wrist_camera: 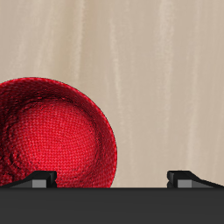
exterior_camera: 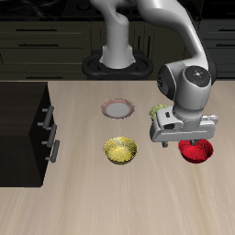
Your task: Place the red bowl on the plate
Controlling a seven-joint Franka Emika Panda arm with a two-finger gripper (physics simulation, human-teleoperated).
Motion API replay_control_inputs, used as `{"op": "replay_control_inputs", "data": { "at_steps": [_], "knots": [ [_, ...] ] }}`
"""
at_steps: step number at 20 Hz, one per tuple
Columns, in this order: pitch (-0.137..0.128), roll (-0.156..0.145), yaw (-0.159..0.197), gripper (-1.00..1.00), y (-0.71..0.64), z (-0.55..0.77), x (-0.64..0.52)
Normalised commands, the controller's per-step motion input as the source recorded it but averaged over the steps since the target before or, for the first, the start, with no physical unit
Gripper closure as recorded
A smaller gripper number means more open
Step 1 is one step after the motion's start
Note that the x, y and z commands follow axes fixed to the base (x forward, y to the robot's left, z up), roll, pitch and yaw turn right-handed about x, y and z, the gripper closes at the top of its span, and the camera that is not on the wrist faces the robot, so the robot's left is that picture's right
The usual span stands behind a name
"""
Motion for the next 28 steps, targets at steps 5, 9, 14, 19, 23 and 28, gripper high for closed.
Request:
{"op": "replay_control_inputs", "data": {
  "at_steps": [5,9,14,19,23,28],
  "knots": [
    [0.024,-0.020,-0.011,-1.00,-0.09,-0.25,-0.05],
    [0.011,-0.023,-0.008,-1.00,-0.13,-0.14,0.00],
    [-0.060,0.056,0.011,1.00,0.00,0.00,-0.07],
    [-0.013,-0.002,-0.020,1.00,0.00,0.05,0.02],
    [-0.022,0.044,-0.008,1.00,0.02,0.03,0.00],
    [-0.008,-0.003,0.001,1.00,-0.03,0.00,0.01]
  ]
}}
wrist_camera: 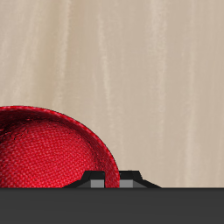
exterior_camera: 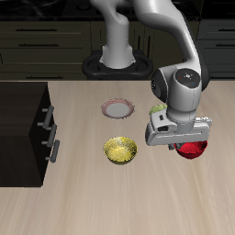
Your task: Place the red bowl on the plate
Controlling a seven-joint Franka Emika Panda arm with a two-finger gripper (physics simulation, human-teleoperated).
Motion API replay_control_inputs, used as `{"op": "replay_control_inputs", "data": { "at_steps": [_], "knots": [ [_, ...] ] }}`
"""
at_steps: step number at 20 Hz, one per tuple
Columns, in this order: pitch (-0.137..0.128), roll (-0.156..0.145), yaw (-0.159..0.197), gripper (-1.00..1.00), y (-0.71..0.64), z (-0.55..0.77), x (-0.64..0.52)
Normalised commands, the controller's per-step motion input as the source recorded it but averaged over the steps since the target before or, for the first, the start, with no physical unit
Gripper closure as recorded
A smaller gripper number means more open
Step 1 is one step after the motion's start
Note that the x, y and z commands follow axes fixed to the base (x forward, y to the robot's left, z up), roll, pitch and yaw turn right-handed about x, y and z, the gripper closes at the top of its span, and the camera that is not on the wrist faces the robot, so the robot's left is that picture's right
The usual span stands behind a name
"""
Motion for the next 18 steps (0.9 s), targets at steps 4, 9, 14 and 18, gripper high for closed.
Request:
{"op": "replay_control_inputs", "data": {
  "at_steps": [4,9,14,18],
  "knots": [
    [-0.024,0.007,0.003,1.00,-0.02,0.07,-0.03],
    [-0.024,0.008,0.013,1.00,0.00,0.14,-0.03],
    [-0.019,-0.017,0.011,1.00,-0.07,0.20,0.01],
    [-0.058,-0.004,0.023,1.00,-0.09,0.27,-0.06]
  ]
}}
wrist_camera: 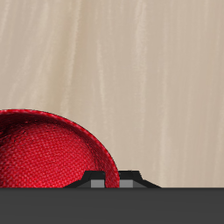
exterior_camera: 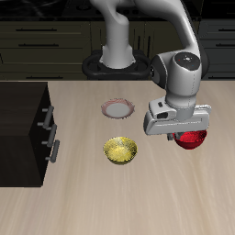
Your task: Place the red bowl on the plate
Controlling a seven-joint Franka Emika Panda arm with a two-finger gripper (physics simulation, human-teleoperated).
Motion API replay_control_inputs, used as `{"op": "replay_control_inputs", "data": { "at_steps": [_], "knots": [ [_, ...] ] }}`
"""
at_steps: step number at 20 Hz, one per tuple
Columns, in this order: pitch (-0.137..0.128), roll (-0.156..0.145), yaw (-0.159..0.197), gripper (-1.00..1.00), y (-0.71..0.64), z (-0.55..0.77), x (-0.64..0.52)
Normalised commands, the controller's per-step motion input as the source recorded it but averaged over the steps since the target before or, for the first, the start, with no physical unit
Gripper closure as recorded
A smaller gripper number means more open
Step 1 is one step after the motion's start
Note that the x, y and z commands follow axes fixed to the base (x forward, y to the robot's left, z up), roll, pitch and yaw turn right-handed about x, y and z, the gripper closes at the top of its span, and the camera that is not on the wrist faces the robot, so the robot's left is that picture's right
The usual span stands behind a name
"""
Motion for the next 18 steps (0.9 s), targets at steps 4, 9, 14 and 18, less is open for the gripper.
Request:
{"op": "replay_control_inputs", "data": {
  "at_steps": [4,9,14,18],
  "knots": [
    [-0.057,-0.004,-0.008,1.00,-0.06,0.24,-0.08],
    [-0.050,-0.002,0.011,1.00,-0.07,0.28,-0.08],
    [-0.035,-0.014,0.011,1.00,-0.12,0.31,0.02],
    [-0.075,-0.001,0.010,1.00,-0.06,0.52,-0.11]
  ]
}}
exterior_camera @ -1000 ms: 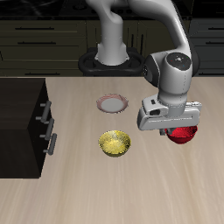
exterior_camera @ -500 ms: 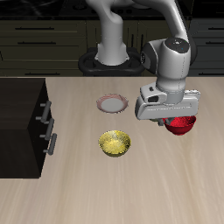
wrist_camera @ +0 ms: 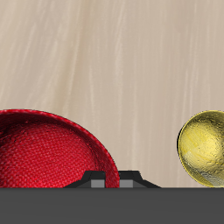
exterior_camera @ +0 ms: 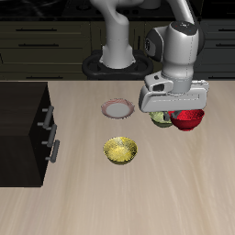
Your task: Place the red bowl on the plate
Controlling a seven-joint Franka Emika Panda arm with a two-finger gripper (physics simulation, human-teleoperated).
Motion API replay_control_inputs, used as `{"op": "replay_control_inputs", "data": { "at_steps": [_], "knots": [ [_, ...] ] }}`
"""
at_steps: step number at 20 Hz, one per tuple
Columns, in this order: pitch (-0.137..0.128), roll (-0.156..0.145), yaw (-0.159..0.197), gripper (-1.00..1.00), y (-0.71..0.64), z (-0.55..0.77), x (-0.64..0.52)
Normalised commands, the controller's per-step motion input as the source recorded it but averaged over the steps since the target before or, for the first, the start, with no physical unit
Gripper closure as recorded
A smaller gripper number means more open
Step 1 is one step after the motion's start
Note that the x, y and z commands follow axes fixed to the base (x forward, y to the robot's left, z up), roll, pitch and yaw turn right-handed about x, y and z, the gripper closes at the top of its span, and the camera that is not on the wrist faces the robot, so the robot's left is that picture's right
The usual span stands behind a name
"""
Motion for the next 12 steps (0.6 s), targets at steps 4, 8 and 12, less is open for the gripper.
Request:
{"op": "replay_control_inputs", "data": {
  "at_steps": [4,8,12],
  "knots": [
    [-0.026,-0.004,-0.011,1.00,-0.06,0.24,-0.04],
    [-0.004,0.001,0.005,1.00,-0.04,0.09,-0.04],
    [-0.001,-0.016,0.006,1.00,-0.06,0.04,0.06]
  ]
}}
